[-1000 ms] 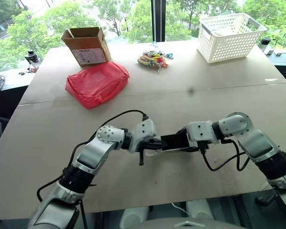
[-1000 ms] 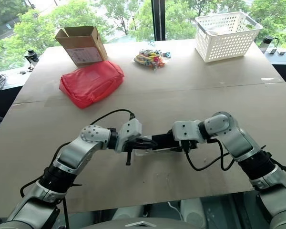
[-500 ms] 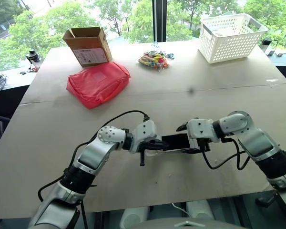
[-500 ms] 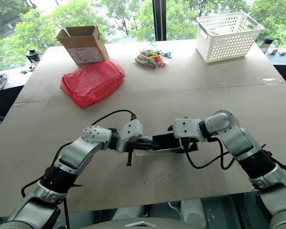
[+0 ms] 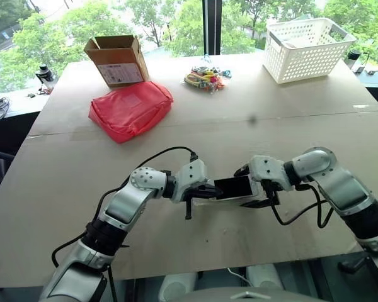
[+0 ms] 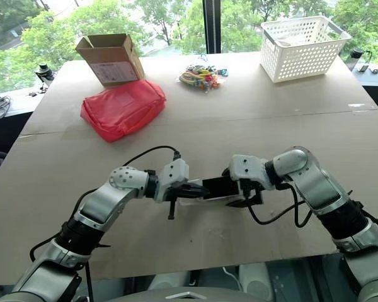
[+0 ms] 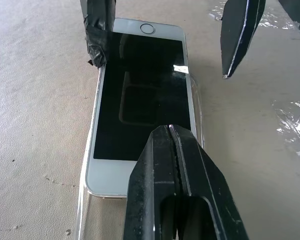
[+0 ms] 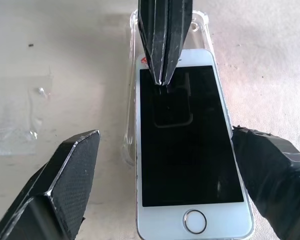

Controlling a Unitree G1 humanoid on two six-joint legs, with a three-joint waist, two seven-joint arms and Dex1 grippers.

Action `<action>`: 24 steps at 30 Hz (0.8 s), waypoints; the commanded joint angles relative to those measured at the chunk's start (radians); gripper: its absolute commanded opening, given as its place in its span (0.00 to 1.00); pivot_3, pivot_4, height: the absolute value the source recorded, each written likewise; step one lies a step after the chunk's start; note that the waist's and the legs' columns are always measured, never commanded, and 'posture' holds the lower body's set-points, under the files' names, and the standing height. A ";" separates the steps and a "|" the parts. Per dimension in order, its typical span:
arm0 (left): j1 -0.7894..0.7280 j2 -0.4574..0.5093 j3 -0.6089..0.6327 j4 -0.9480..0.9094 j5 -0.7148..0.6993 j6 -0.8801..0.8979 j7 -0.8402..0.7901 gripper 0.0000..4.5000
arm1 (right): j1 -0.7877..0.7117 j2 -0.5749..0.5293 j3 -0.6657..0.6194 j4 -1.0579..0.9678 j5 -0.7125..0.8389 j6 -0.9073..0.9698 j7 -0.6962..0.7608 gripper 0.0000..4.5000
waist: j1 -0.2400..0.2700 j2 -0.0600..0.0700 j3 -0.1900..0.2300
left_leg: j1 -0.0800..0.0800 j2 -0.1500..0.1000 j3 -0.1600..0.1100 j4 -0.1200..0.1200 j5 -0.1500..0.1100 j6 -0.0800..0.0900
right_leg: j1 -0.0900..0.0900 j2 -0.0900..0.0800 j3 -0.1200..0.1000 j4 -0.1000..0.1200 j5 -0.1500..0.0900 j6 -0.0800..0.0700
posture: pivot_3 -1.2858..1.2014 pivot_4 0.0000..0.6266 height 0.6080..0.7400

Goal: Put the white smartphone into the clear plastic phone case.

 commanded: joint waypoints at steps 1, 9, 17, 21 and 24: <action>0.029 0.007 -0.050 0.058 0.057 0.014 -0.002 0.00 | -0.020 -0.016 -0.018 -0.001 0.000 0.018 -0.009 0.99 | 0.000 0.000 0.000 | 0.000 0.000 0.000 0.000 0.000 0.000 | 0.000 0.000 0.000 0.000 0.000 0.000 | 0.52 0.24 1.00; 0.027 0.003 -0.047 0.060 0.063 0.010 -0.003 0.00 | 0.011 -0.056 0.012 -0.018 0.015 0.092 0.029 0.99 | 0.002 0.000 0.000 | 0.000 0.000 0.000 0.000 0.000 0.000 | 0.000 0.000 0.000 0.000 0.000 0.000 | 0.52 0.24 1.00; 0.036 0.003 -0.045 0.052 0.064 0.011 -0.001 0.00 | 0.025 -0.084 0.007 -0.079 0.054 0.136 0.040 0.99 | 0.001 0.000 -0.001 | -0.001 0.000 -0.001 0.000 0.000 0.000 | 0.000 -0.001 -0.001 -0.001 0.000 0.000 | 0.52 0.24 1.00; 0.033 -0.001 -0.047 0.058 0.068 0.006 0.002 0.00 | 0.017 -0.073 -0.001 -0.084 0.064 0.150 0.034 0.99 | 0.001 0.000 -0.001 | -0.001 0.000 -0.001 0.000 0.000 0.001 | 0.000 0.000 -0.001 -0.001 0.000 0.000 | 0.52 0.24 1.00; 0.034 -0.003 -0.047 0.057 0.067 0.006 0.003 0.00 | 0.015 -0.077 0.000 -0.089 0.068 0.157 0.040 0.99 | 0.001 0.000 -0.001 | -0.001 0.000 -0.001 0.000 0.000 0.000 | 0.000 0.000 -0.001 -0.001 0.000 0.000 | 0.52 0.24 1.00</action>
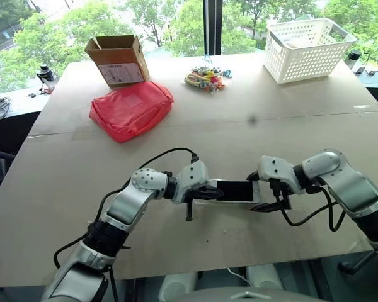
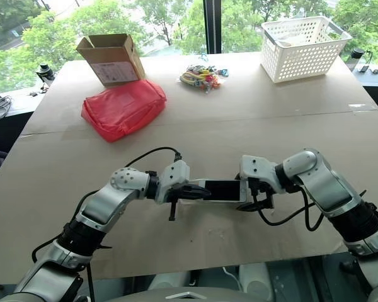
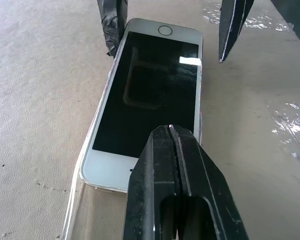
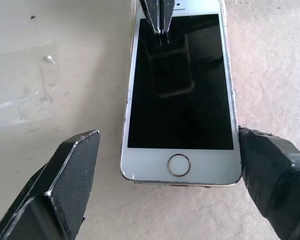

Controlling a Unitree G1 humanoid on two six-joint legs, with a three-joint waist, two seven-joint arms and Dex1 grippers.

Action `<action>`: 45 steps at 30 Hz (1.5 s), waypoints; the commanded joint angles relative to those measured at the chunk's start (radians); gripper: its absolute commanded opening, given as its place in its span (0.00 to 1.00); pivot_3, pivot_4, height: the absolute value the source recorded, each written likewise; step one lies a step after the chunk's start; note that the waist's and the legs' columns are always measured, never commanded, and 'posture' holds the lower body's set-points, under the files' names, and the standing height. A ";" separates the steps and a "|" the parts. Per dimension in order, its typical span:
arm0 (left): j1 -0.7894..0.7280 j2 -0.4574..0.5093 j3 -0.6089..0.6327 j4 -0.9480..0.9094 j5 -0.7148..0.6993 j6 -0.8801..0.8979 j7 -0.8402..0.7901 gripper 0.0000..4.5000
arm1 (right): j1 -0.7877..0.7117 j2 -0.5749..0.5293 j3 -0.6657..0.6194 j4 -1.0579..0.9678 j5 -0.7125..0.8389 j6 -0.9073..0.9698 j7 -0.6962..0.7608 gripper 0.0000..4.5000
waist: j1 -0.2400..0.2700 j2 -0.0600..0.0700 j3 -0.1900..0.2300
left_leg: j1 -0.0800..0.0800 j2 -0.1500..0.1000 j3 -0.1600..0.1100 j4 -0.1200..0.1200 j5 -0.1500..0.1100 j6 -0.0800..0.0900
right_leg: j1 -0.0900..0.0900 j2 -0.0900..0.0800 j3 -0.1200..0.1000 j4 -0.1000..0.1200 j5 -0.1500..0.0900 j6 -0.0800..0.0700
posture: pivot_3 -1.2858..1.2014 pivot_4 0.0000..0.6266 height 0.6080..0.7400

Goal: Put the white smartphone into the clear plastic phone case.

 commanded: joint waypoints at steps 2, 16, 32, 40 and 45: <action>0.030 0.010 -0.046 0.046 0.062 0.026 0.015 0.00 | -0.001 -0.016 0.007 -0.063 0.039 0.007 0.041 0.99 | 0.000 0.000 0.000 | 0.000 0.000 0.000 0.000 0.000 0.000 | 0.000 0.000 0.000 0.000 0.000 0.000 | 0.52 0.24 1.00; 0.048 0.025 -0.041 0.032 0.060 0.035 0.019 0.00 | 0.055 -0.134 -0.205 -0.080 0.104 -0.005 -0.035 0.94 | 0.002 0.000 0.000 | -0.001 0.000 -0.001 0.000 0.000 0.000 | 0.000 0.000 -0.001 -0.002 0.000 0.000 | 0.52 0.24 1.00; -0.013 0.022 0.007 -0.043 0.025 0.052 0.027 0.00 | 0.104 -0.103 -0.119 -0.085 0.041 -0.056 -0.100 0.01 | 0.000 0.001 0.000 | -0.002 0.000 0.000 0.000 0.000 0.000 | 0.000 0.000 -0.001 -0.002 0.000 0.000 | 0.52 0.24 1.00; -0.084 0.117 0.174 -0.118 -0.059 0.170 0.021 0.00 | 0.103 -0.104 -0.113 -0.097 0.043 -0.049 -0.101 0.01 | -0.004 0.000 0.002 | -0.003 0.000 -0.001 0.000 0.000 0.000 | -0.002 0.000 -0.001 -0.002 0.000 0.000 | 0.52 0.24 1.00; -0.030 0.278 0.217 -0.121 -0.076 0.194 -0.071 0.00 | 0.105 -0.111 -0.119 -0.109 0.049 -0.043 -0.097 0.01 | -0.007 0.001 0.003 | -0.004 0.001 0.000 -0.001 0.002 -0.003 | -0.003 0.001 -0.001 -0.004 0.000 0.000 | 0.52 0.24 1.00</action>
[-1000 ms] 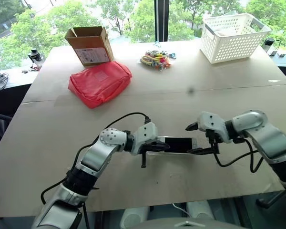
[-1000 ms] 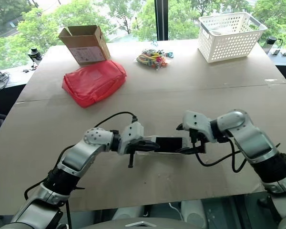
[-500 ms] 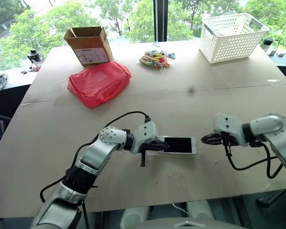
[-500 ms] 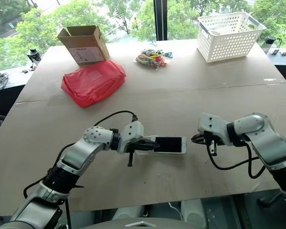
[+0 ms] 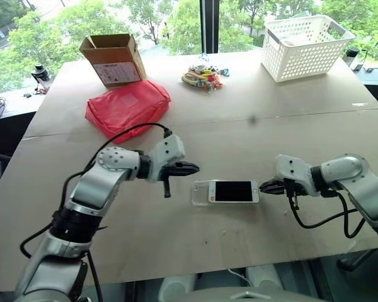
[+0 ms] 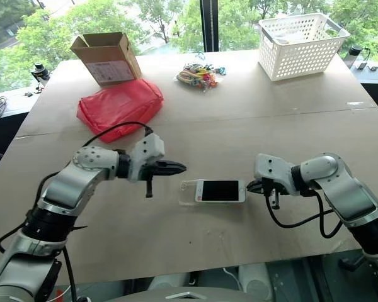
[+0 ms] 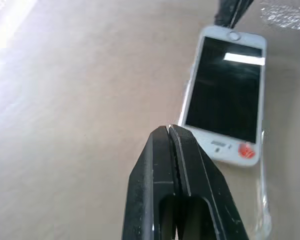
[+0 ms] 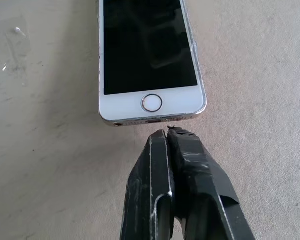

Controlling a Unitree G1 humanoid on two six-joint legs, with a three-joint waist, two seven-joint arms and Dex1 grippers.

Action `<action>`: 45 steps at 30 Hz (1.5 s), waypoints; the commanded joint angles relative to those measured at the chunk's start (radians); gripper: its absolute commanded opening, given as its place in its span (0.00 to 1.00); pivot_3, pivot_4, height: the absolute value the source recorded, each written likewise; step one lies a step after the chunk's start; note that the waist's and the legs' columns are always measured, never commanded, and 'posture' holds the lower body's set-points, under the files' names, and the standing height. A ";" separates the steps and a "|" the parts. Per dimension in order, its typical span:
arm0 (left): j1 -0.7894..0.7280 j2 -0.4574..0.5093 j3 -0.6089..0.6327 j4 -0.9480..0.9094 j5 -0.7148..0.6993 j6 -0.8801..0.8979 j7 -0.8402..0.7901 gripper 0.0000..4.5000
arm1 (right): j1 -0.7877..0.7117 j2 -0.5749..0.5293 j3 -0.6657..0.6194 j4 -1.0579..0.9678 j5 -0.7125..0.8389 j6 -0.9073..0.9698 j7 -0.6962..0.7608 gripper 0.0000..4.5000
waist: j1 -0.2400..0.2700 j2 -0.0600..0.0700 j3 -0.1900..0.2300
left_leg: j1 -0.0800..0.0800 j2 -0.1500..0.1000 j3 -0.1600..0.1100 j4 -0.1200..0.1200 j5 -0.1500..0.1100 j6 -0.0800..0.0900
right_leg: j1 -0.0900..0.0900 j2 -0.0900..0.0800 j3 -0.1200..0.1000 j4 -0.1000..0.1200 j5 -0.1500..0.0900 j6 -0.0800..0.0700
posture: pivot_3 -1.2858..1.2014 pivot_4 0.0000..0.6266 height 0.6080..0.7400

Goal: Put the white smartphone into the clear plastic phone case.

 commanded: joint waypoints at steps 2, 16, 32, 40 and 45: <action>0.069 0.084 0.021 -0.048 -0.041 0.032 -0.082 0.00 | -0.010 -0.010 -0.014 -0.041 0.014 0.004 0.007 0.01 | 0.002 0.000 0.000 | 0.000 0.000 0.000 0.000 0.000 0.000 | 0.000 0.000 0.000 -0.001 0.000 0.000 | 0.52 0.24 1.00; 0.076 -0.028 -0.132 -0.009 0.057 -0.022 -0.042 0.00 | -0.005 -0.027 -0.015 -0.081 0.031 0.046 0.016 0.01 | 0.007 -0.001 0.001 | -0.002 0.000 -0.001 0.001 -0.001 0.003 | 0.000 -0.001 -0.001 -0.002 0.000 0.000 | 0.52 0.24 1.00; 0.056 -0.126 -0.167 0.061 0.120 -0.081 -0.037 0.00 | -0.039 0.075 0.038 -0.044 0.000 0.040 -0.043 0.01 | 0.024 0.000 0.000 | 0.000 -0.001 -0.001 0.002 -0.001 0.003 | 0.002 -0.001 -0.002 -0.002 0.000 0.000 | 0.52 0.24 1.00; 0.054 -0.139 -0.165 0.068 0.130 -0.089 -0.037 0.00 | -0.052 0.130 0.057 -0.047 -0.016 0.049 -0.052 0.01 | 0.014 0.000 -0.002 | 0.002 -0.001 0.000 0.002 -0.001 0.003 | 0.003 -0.001 0.000 0.003 0.000 0.000 | 0.52 0.24 1.00; 0.055 -0.130 -0.110 0.044 0.091 -0.065 -0.039 0.00 | -0.025 0.085 -0.003 -0.042 -0.017 0.040 -0.048 0.01 | 0.011 0.001 -0.002 | 0.003 -0.001 0.000 0.004 -0.001 0.003 | 0.003 -0.001 0.000 0.007 0.000 0.000 | 0.52 0.24 1.00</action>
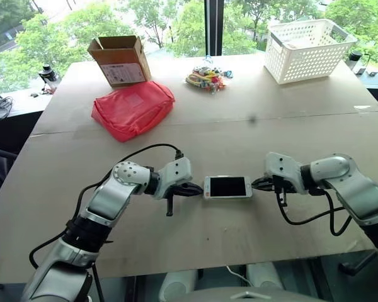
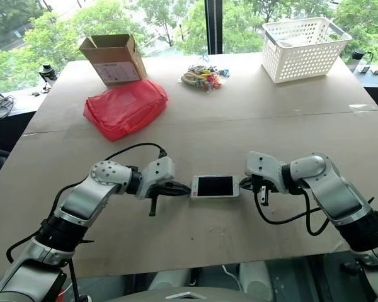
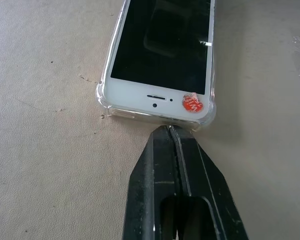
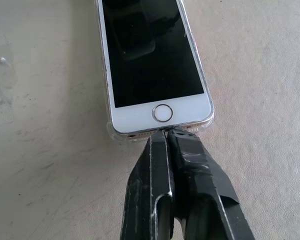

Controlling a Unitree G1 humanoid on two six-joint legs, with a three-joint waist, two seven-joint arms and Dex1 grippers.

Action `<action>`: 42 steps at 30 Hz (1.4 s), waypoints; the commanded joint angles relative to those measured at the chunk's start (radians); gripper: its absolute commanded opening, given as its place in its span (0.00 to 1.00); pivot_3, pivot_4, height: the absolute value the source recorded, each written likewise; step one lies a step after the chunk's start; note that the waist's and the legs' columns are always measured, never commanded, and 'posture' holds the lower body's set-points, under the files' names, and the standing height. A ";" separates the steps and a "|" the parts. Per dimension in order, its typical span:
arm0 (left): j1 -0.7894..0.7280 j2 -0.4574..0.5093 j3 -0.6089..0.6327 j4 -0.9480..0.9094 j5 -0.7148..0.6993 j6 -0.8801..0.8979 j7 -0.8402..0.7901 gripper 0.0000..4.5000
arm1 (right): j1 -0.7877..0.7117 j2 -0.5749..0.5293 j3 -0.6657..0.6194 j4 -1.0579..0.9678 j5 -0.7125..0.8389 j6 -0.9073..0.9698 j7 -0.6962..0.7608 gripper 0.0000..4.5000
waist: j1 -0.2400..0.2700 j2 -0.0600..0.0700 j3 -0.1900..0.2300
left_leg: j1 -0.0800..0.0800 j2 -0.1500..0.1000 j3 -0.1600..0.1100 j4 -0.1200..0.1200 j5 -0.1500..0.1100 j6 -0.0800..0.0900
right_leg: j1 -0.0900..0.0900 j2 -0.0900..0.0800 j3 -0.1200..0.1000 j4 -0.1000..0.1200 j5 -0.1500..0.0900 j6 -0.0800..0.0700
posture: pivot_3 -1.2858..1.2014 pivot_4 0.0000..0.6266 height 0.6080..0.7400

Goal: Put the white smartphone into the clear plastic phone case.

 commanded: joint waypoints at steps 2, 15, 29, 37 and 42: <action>-0.009 -0.007 0.055 -0.045 -0.072 0.053 0.005 0.00 | 0.034 -0.031 -0.085 -0.050 0.052 -0.025 0.003 0.01 | 0.003 0.000 0.001 | 0.000 0.000 0.000 0.000 0.000 0.000 | 0.000 0.000 0.000 0.000 0.000 0.000 | 0.52 0.24 1.00; -0.027 -0.081 0.026 -0.089 -0.140 0.080 0.060 0.00 | 0.214 0.162 -0.318 0.006 0.288 -0.214 -0.045 0.01 | -0.006 -0.002 0.002 | -0.003 0.001 0.000 -0.003 0.001 -0.003 | -0.002 0.000 0.000 -0.003 0.000 0.000 | 0.52 0.24 1.00; -0.005 -0.103 -0.064 0.102 0.025 -0.098 0.115 0.00 | 0.254 0.216 -0.229 0.281 0.205 -0.493 0.041 0.01 | -0.007 -0.001 0.001 | 0.001 0.000 0.001 -0.002 0.000 0.000 | -0.001 0.000 0.002 -0.001 0.000 0.000 | 0.52 0.24 1.00; 0.012 -0.092 -0.064 0.086 0.028 -0.093 0.120 0.00 | 0.222 0.233 -0.165 0.338 0.152 -0.552 0.051 0.01 | -0.014 -0.001 0.000 | 0.010 0.001 0.005 -0.004 0.000 0.000 | 0.004 0.002 0.005 0.002 0.000 0.000 | 0.52 0.24 1.00; 0.017 -0.094 -0.064 0.076 0.029 -0.087 0.122 0.00 | 0.194 0.215 -0.102 0.377 0.045 -0.566 0.018 0.01 | -0.028 -0.001 -0.001 | 0.017 0.002 0.006 -0.005 0.000 0.000 | 0.011 0.003 0.006 0.001 -0.001 0.000 | 0.52 0.24 1.00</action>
